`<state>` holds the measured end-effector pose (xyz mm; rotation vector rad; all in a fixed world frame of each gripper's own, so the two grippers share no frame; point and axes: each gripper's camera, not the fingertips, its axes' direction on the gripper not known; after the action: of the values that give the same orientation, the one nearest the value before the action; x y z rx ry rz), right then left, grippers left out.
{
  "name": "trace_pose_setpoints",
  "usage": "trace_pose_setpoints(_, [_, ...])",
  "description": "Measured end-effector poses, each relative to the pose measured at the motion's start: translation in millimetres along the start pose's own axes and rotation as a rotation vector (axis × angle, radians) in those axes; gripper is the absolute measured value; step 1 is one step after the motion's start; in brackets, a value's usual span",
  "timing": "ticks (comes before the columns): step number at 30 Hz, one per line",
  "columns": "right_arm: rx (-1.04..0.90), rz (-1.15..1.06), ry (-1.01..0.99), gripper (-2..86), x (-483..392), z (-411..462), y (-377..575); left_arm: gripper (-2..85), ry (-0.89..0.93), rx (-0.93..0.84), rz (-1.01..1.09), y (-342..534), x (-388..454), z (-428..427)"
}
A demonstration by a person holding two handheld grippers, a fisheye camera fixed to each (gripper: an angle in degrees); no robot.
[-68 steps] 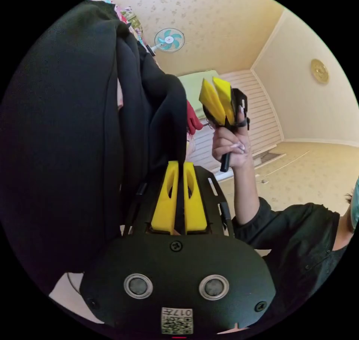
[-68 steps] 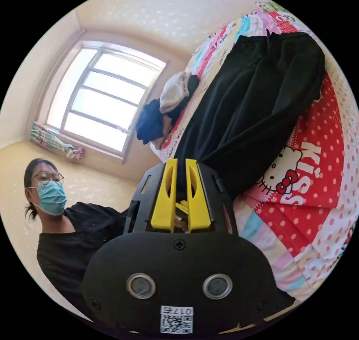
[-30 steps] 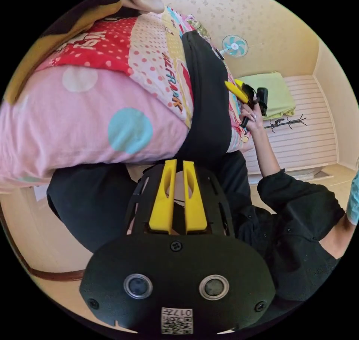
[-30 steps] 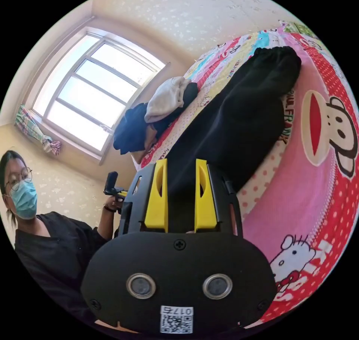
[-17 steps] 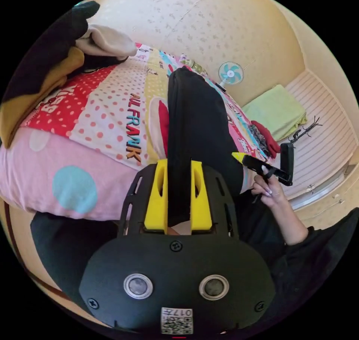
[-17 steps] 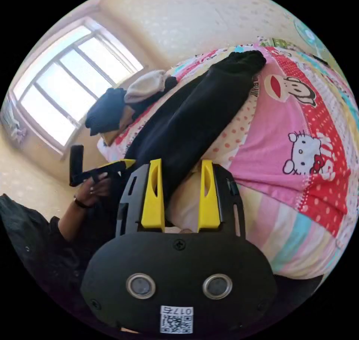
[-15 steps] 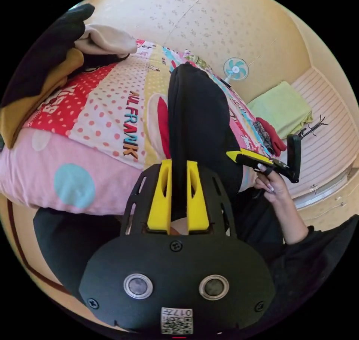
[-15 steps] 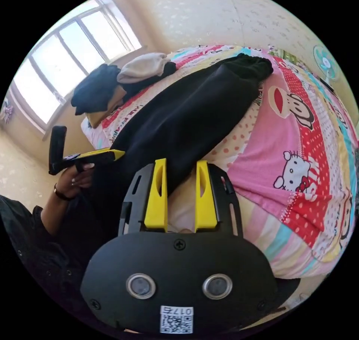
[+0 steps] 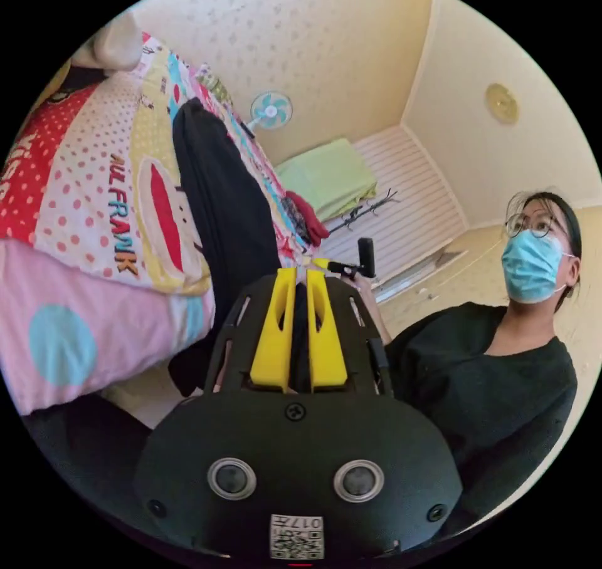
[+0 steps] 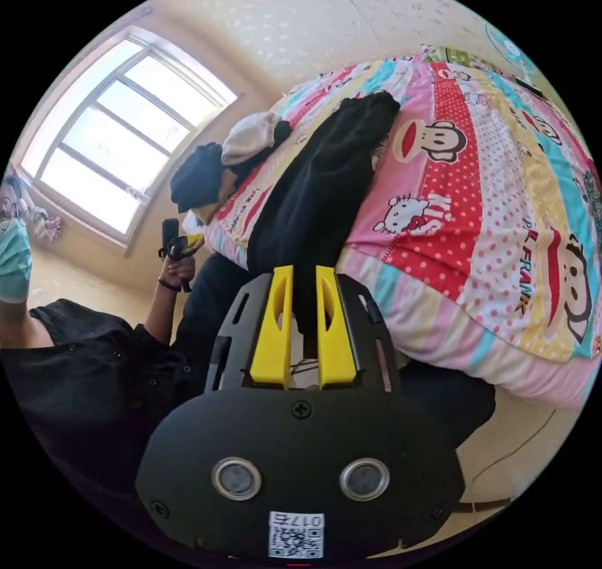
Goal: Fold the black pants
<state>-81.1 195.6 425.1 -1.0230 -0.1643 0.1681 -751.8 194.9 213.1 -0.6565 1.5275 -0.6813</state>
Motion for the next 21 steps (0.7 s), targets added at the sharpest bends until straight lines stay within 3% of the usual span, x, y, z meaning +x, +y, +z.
trace_pose_setpoints(2, [-0.01, -0.028, 0.036, 9.6, -17, 18, -38, 7.5, -0.09, 0.048, 0.018, -14, -13, 19])
trace_pose_setpoints(4, [-0.004, -0.075, 0.063, 11.4, -41, 50, -94, 8.7, -0.252, -0.086, 0.038, -20, -33, 61])
trace_pose_setpoints(5, [-0.001, -0.085, 0.065, 11.7, -47, 59, -108, 8.7, -0.35, -0.239, 0.048, -16, -50, 96])
trace_pose_setpoints(7, [-0.062, -0.123, 0.072, 12.3, -64, 107, -163, 6.7, -0.409, -0.106, 0.11, 1, -50, 96])
trace_pose_setpoints(12, [-0.378, -0.082, 0.15, 12.5, -66, 254, -219, 1.6, -0.377, -0.162, 0.162, -4, -48, 92])
trace_pose_setpoints(14, [-0.308, -0.022, 0.243, 10.9, -69, 275, -217, 0.4, -0.359, -0.172, 0.164, -9, -49, 87])
trace_pose_setpoints(16, [-0.109, 0.002, 0.225, 6.6, -86, 260, -210, -0.2, -0.324, -0.176, 0.147, -13, -54, 78])
trace_pose_setpoints(18, [-0.027, -0.025, 0.186, 5.2, -93, 253, -203, -0.4, -0.22, -0.147, 0.099, -18, -64, 62])
trace_pose_setpoints(21, [-0.217, -0.137, 0.163, 5.5, -85, 272, -211, 0.1, -0.131, -0.2, 0.015, -24, -83, 62])
